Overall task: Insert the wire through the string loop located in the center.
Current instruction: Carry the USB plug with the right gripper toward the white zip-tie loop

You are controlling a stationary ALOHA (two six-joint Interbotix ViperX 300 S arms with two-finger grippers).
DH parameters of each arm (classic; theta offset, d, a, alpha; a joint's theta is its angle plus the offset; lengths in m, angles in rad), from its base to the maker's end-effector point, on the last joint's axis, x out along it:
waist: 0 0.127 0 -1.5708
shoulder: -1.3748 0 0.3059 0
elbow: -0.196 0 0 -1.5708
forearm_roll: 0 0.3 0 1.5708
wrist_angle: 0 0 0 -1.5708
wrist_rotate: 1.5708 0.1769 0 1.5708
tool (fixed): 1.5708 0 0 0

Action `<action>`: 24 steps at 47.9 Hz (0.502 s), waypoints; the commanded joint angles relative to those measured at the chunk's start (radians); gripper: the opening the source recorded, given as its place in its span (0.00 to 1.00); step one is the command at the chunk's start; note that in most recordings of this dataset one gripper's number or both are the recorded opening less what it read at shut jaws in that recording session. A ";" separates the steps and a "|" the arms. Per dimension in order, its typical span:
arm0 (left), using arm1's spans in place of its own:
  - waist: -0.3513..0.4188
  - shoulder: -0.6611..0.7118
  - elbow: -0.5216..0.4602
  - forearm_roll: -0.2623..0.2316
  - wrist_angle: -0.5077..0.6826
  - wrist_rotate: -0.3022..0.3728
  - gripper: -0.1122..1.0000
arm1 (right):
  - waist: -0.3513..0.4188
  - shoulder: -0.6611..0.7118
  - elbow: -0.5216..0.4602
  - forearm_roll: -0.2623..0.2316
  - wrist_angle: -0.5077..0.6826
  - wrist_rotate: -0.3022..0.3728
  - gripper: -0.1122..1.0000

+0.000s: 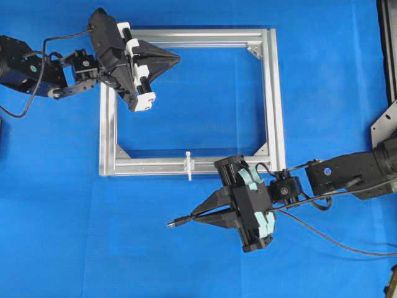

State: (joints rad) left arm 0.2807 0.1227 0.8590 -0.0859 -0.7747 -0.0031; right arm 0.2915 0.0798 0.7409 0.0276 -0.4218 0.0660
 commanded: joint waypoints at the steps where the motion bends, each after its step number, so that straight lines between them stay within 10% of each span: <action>1: 0.002 -0.029 -0.008 0.003 -0.005 0.002 0.10 | -0.002 -0.031 -0.006 -0.002 -0.003 0.000 0.09; 24: 0.002 -0.029 -0.006 0.003 -0.005 0.000 0.10 | -0.002 -0.094 0.092 0.000 -0.008 0.006 0.09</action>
State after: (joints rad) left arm 0.2807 0.1227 0.8590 -0.0859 -0.7747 -0.0031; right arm 0.2915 0.0322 0.8176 0.0276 -0.4218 0.0706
